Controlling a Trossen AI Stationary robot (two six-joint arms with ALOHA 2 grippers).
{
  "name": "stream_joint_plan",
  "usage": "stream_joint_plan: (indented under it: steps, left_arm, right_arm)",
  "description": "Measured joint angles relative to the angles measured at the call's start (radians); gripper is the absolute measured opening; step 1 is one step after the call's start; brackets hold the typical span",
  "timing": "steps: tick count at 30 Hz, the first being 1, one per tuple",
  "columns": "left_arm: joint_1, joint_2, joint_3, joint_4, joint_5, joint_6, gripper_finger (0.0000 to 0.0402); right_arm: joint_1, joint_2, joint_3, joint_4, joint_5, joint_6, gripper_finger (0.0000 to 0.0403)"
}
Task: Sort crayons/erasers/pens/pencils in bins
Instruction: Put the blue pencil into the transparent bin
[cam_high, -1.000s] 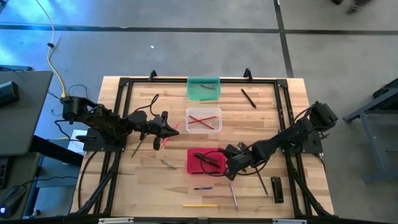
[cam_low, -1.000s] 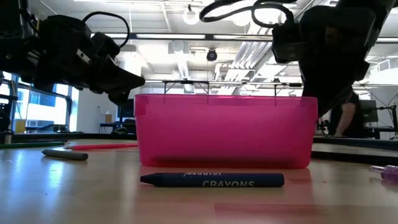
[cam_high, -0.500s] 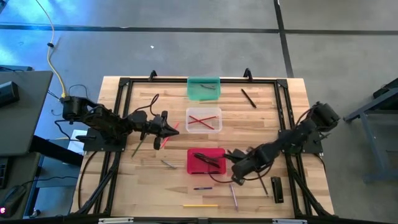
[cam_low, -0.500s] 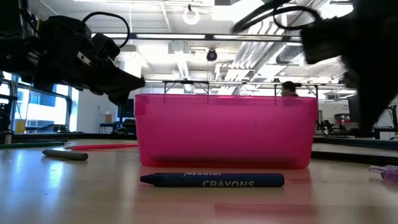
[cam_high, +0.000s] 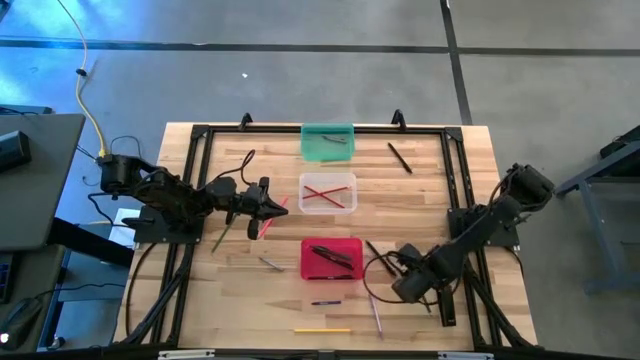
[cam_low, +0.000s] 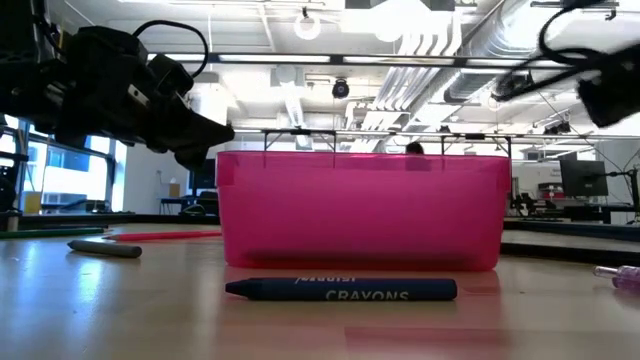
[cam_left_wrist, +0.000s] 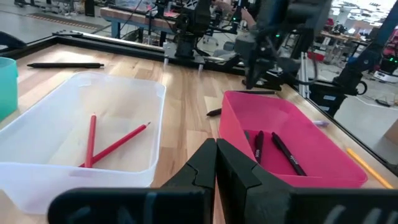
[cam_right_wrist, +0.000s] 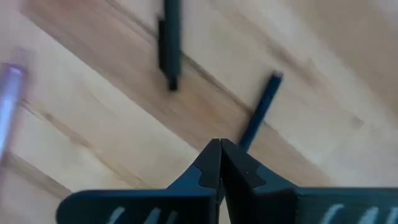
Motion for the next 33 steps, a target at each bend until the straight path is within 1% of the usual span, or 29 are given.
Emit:
stream_joint_plan:
  steps: [2, 4, 7, 10, 13, 15, 17, 19, 21, 28, 30, 33]
  left_arm:
    - [0.0, 0.0, 0.0, 0.0, 0.002, 0.0, 0.0]
    - [0.0, 0.0, 0.0, 0.0, 0.003, 0.0, 0.0]
    - [-0.001, 0.0, 0.0, 0.0, 0.002, 0.0, 0.0]
    - [-0.001, 0.0, 0.0, 0.0, 0.003, 0.0, 0.0]
    - [-0.001, 0.0, 0.0, -0.001, 0.002, 0.0, 0.0]
    - [-0.001, 0.0, 0.0, -0.001, 0.002, 0.0, 0.0]
    - [-0.001, 0.0, 0.0, -0.001, 0.002, 0.0, 0.0]
    - [-0.001, 0.0, 0.0, -0.001, 0.002, 0.0, 0.0]
    - [-0.001, 0.0, 0.0, -0.001, 0.002, 0.0, 0.0]
    - [-0.001, 0.0, 0.0, -0.001, 0.002, -0.001, 0.0]
    - [-0.001, 0.0, 0.0, -0.001, 0.002, -0.007, 0.0]
    - [-0.001, 0.0, 0.0, -0.001, 0.002, -0.009, 0.0]
  right_arm:
    - [0.009, -0.031, -0.048, 0.043, 0.01, 0.041, 0.0003]
    - [0.011, -0.064, -0.074, 0.054, 0.043, 0.083, 0.0012]
    - [0.01, -0.097, -0.108, 0.036, 0.051, 0.127, 0.0042]
    - [0.009, -0.096, -0.129, 0.039, 0.05, 0.144, 0.0082]
    - [0.001, -0.085, -0.149, 0.083, 0.05, 0.143, 0.0115]
    - [-0.003, -0.082, -0.161, 0.122, 0.053, 0.14, 0.0128]
    - [-0.004, -0.081, -0.169, 0.133, 0.053, 0.146, 0.0131]
    - [-0.003, -0.08, -0.172, 0.133, 0.056, 0.158, 0.0124]
    - [-0.003, -0.081, -0.178, 0.136, 0.056, 0.159, 0.0108]
    - [-0.003, -0.081, -0.198, 0.139, 0.05, 0.163, 0.0029]
    - [-0.003, -0.081, -0.198, 0.137, 0.048, 0.159, 0.0015]
    - [-0.003, -0.092, -0.193, 0.133, 0.036, 0.135, 0.0008]
